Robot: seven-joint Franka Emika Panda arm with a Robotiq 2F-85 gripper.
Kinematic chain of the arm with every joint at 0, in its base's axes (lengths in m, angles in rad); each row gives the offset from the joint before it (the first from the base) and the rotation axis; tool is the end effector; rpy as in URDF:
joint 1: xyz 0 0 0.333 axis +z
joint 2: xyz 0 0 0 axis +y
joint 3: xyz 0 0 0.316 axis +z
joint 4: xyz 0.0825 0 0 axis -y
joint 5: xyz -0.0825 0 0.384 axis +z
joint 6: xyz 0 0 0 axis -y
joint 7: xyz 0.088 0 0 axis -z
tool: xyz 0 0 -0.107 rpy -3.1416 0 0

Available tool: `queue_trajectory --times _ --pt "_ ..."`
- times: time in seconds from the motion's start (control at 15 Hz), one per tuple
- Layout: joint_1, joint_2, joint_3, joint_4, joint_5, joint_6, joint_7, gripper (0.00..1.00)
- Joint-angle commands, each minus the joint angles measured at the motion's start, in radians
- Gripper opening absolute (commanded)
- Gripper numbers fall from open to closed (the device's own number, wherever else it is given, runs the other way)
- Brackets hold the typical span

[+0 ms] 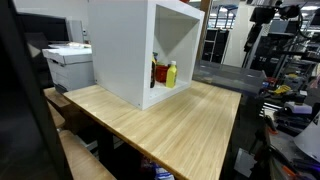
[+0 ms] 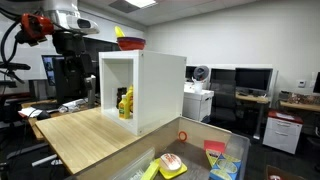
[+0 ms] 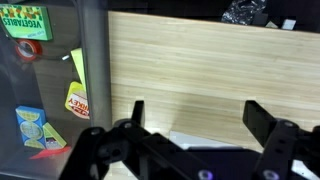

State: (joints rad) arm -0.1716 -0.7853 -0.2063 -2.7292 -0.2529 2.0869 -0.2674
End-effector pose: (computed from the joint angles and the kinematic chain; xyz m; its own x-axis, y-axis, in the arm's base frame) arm 0.3010 -0.1310 0.4532 0.9929 0.0553 0.1056 0.0423 -0.9917 0.1216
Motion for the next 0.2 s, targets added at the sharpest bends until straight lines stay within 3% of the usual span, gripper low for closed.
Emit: queue_trajectory --times 0.0,0.13 --pt "0.001 0.000 -0.001 0.002 0.000 -0.006 0.000 1.00" --pt "0.001 0.000 -0.002 0.002 0.000 -0.006 0.000 1.00"
